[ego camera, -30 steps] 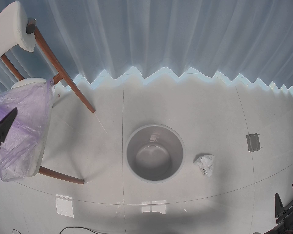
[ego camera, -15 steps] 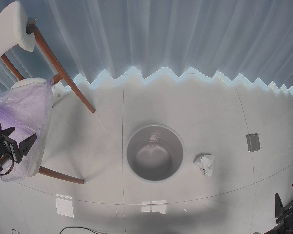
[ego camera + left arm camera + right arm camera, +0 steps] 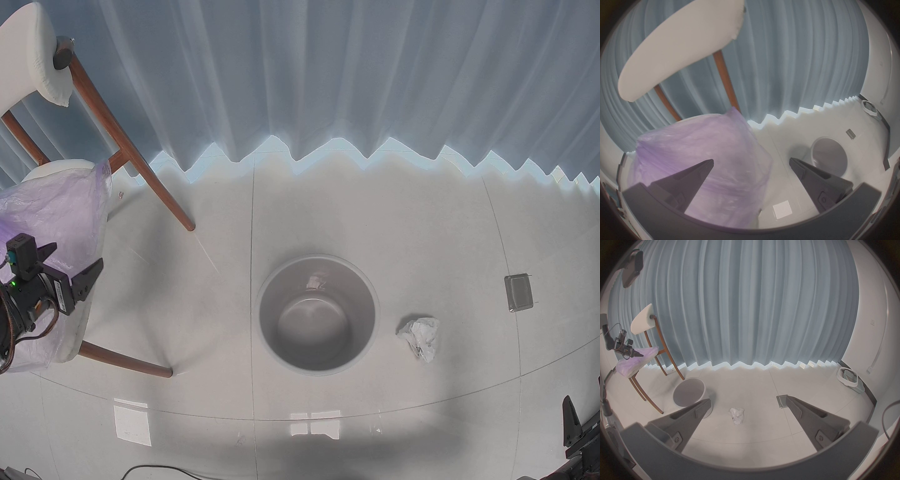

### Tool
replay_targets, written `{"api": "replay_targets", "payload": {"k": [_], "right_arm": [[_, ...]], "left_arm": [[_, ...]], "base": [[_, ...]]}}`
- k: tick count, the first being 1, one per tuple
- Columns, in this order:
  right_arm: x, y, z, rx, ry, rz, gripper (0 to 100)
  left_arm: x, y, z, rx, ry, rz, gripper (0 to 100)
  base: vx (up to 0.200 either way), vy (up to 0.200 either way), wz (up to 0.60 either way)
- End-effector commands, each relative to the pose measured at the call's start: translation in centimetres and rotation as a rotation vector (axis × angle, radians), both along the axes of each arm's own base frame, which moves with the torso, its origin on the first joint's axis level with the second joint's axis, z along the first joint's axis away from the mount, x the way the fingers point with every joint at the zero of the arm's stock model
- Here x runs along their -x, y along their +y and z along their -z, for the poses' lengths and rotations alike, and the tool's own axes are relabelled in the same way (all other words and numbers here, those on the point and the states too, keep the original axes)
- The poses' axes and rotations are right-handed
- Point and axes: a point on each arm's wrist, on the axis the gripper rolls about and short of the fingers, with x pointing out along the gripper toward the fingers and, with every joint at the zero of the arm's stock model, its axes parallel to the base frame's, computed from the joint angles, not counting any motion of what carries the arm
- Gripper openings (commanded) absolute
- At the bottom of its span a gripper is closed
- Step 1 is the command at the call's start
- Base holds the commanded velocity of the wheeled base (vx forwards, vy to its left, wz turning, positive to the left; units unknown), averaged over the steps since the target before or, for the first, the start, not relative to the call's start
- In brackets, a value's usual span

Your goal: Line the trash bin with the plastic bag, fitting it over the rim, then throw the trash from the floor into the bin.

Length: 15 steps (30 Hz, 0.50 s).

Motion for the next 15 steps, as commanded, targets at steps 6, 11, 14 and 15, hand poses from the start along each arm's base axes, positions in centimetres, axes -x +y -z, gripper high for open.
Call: {"api": "replay_targets", "payload": {"k": [6,11,14,15], "right_arm": [[0.0,0.0,0.5,0.000,0.002,-0.001,100],[0.0,0.0,0.5,0.000,0.002,-0.001,100],[0.0,0.0,0.5,0.000,0.002,0.000,100],[0.0,0.0,0.5,0.000,0.002,-0.001,100]], "left_arm": [[-0.6,-2.1,1.6,-0.004,0.038,0.108,100],[-2.0,-1.0,1.6,-0.027,-0.017,-0.018,100],[-2.3,-0.7,1.7,-0.059,-0.023,-0.030,100],[-2.3,-0.6,1.8,-0.068,-0.021,-0.032,100]], "base": [[0.000,0.000,0.00],[0.000,0.000,0.00],[0.000,0.000,0.00],[0.000,0.000,0.00]]}}
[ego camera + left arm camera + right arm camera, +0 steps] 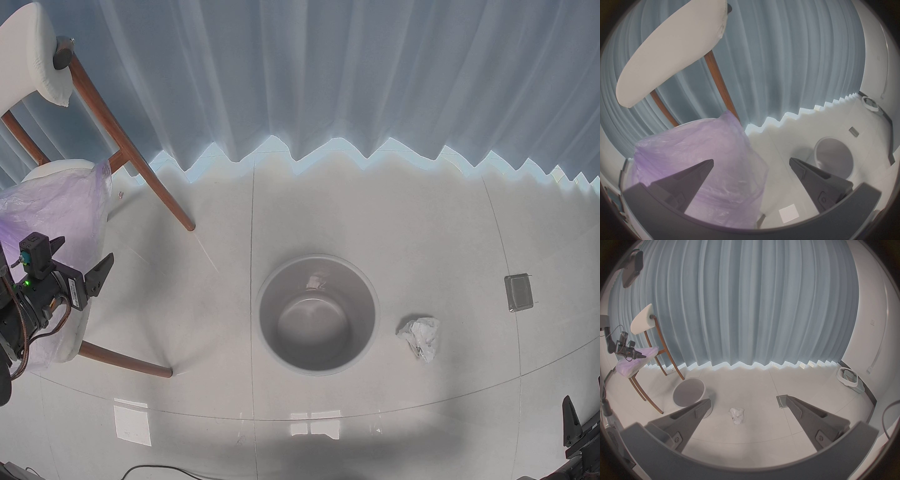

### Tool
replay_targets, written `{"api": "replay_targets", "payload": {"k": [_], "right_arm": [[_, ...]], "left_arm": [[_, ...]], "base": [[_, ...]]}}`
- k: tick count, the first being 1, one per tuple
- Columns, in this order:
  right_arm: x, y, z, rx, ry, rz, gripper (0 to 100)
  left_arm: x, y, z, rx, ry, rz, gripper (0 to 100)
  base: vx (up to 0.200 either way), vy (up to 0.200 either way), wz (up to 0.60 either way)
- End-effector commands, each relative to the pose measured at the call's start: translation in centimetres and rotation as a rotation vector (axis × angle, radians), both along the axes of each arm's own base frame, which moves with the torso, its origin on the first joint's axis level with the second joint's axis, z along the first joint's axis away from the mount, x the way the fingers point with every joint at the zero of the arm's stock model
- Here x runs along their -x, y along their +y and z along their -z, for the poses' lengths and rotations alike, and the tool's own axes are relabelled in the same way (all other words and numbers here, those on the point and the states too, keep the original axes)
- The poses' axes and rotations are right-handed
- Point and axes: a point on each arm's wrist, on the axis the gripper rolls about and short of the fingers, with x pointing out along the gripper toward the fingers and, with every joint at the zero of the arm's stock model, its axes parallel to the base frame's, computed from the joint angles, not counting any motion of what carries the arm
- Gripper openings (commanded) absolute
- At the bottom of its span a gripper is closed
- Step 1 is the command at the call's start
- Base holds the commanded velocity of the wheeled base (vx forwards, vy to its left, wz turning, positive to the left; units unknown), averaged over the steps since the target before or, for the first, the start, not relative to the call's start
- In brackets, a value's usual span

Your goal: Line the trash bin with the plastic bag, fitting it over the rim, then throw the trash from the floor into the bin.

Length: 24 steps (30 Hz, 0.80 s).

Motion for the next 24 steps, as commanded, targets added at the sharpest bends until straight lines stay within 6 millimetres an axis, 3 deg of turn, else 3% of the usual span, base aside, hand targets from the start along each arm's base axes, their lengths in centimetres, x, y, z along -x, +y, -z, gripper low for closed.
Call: {"api": "replay_targets", "payload": {"k": [1,6,24], "right_arm": [[0.0,0.0,0.5,0.000,0.002,0.000,100],[0.0,0.0,0.5,0.000,0.002,0.000,100],[0.0,0.0,0.5,0.000,0.002,0.000,100]], "left_arm": [[-0.7,0.6,0.8,-0.026,0.034,-0.033,100],[-1.0,2.8,0.5,-0.052,0.023,-0.130,100],[-1.9,2.8,1.0,-0.051,0.033,-0.113,100]], "base": [[0.000,0.000,0.00],[0.000,0.000,0.00],[0.000,0.000,0.00]]}}
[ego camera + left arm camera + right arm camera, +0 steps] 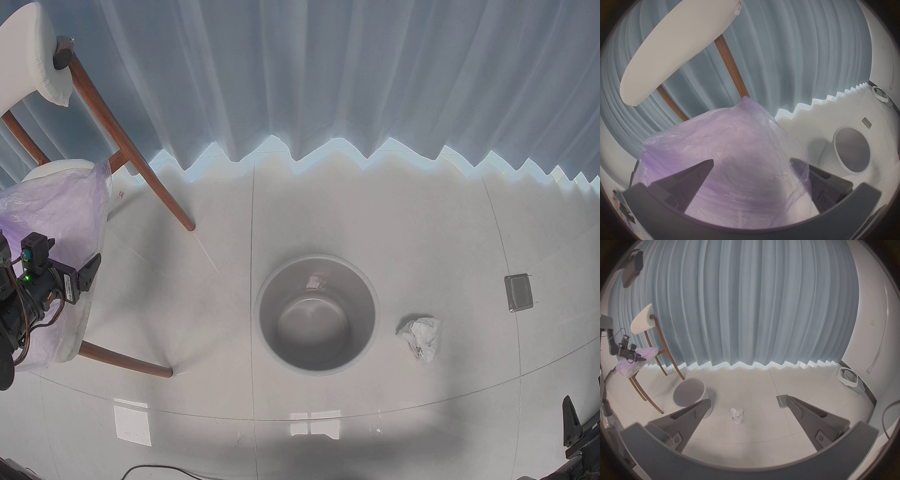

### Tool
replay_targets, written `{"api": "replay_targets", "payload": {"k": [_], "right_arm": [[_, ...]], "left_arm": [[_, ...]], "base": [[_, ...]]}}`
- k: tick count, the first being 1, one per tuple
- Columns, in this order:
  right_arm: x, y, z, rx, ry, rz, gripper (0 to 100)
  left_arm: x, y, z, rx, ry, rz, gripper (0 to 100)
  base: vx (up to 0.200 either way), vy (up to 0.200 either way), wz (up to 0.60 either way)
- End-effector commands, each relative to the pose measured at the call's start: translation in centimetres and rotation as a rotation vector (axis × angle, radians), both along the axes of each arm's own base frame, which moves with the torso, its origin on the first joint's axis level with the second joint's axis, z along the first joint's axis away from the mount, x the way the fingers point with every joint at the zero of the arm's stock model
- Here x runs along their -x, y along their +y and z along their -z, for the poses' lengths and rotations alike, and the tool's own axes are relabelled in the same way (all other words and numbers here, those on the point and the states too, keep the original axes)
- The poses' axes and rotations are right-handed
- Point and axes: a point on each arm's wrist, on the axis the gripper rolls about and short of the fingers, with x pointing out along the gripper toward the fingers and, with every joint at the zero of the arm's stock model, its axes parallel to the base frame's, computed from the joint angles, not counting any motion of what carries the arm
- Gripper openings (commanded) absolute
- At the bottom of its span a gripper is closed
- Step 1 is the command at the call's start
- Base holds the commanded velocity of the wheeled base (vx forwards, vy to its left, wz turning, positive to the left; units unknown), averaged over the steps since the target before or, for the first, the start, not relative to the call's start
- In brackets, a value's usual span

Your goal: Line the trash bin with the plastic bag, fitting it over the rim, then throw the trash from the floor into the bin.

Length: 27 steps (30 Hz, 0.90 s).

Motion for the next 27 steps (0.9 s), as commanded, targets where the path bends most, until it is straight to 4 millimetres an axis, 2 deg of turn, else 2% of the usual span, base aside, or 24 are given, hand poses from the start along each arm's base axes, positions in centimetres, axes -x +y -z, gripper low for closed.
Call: {"api": "replay_targets", "payload": {"k": [1,12,13,27], "right_arm": [[0.00,0.00,0.53,0.000,0.001,-0.001,100],[-0.01,0.00,0.52,0.000,0.002,0.001,100],[-0.01,0.00,0.52,0.000,0.002,0.001,100],[-0.01,0.00,0.52,0.000,0.002,0.001,100]], "left_arm": [[-0.06,-0.04,0.26,0.001,0.010,0.002,100],[-0.31,0.03,0.38,0.007,0.016,-0.011,100],[-0.31,0.03,0.38,0.007,0.016,-0.011,0],[-0.12,-0.68,0.28,0.022,0.015,0.018,0]], "base": [[0.000,0.000,0.00],[0.000,0.000,0.00],[0.000,0.000,0.00],[0.000,0.000,0.00]]}}
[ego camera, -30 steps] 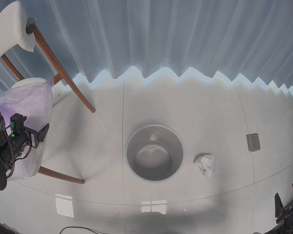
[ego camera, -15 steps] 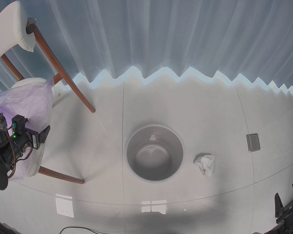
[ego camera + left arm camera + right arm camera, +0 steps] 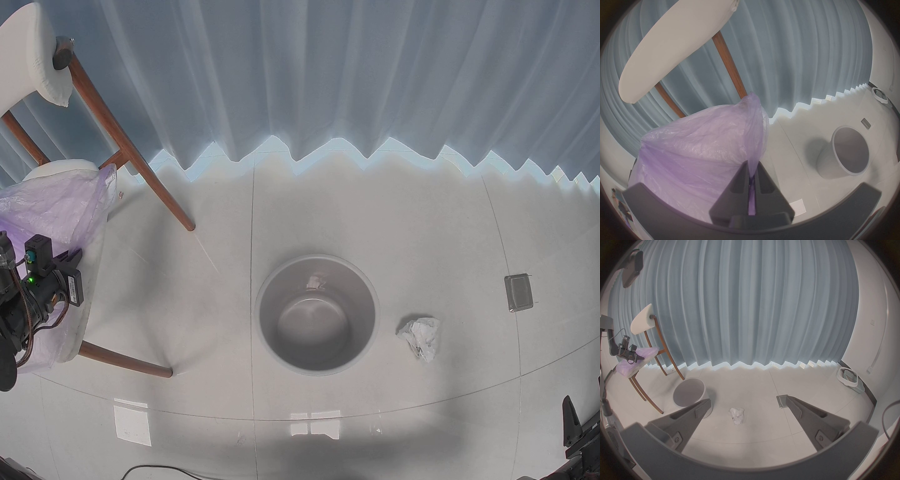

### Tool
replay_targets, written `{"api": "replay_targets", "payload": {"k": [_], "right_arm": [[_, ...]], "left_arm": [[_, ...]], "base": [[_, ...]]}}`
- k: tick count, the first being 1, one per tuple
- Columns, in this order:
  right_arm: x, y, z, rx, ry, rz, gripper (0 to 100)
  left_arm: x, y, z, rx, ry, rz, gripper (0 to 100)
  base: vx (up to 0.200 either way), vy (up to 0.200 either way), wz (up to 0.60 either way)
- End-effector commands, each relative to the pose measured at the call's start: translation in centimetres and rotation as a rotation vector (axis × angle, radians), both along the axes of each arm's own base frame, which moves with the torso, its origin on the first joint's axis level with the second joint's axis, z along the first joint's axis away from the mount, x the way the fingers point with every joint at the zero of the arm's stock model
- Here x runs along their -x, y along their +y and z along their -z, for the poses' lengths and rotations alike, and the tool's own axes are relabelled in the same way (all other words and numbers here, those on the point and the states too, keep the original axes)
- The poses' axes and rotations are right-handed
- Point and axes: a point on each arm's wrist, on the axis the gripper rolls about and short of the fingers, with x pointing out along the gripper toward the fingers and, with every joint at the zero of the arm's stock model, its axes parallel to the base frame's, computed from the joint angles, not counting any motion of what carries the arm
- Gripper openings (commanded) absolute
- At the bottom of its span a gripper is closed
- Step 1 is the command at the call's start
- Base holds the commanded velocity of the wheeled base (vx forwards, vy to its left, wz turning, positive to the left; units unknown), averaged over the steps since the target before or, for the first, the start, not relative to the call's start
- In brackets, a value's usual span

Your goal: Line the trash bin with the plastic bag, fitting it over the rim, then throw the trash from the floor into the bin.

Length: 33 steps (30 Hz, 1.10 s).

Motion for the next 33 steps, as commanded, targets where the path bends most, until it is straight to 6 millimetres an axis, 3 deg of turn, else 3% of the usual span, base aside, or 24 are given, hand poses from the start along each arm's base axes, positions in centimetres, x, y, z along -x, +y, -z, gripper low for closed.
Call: {"api": "replay_targets", "payload": {"k": [1,9,19,33], "right_arm": [[0.0,0.0,0.5,0.001,0.002,0.000,100],[0.0,0.0,0.5,0.001,0.002,0.000,100],[0.0,0.0,0.5,0.001,0.002,-0.001,100],[0.0,0.0,0.5,0.001,0.002,0.000,100]], "left_arm": [[0.1,-0.3,-0.2,0.017,-0.006,0.015,0],[0.6,-0.8,-2.8,0.238,-0.100,0.153,0],[0.5,-1.2,-2.9,0.443,-0.030,0.424,0],[0.8,-3.2,-3.6,0.734,0.112,0.722,0]], "base": [[0.000,0.000,0.00],[0.000,0.000,0.00],[0.000,0.000,0.00],[0.000,0.000,0.00]]}}
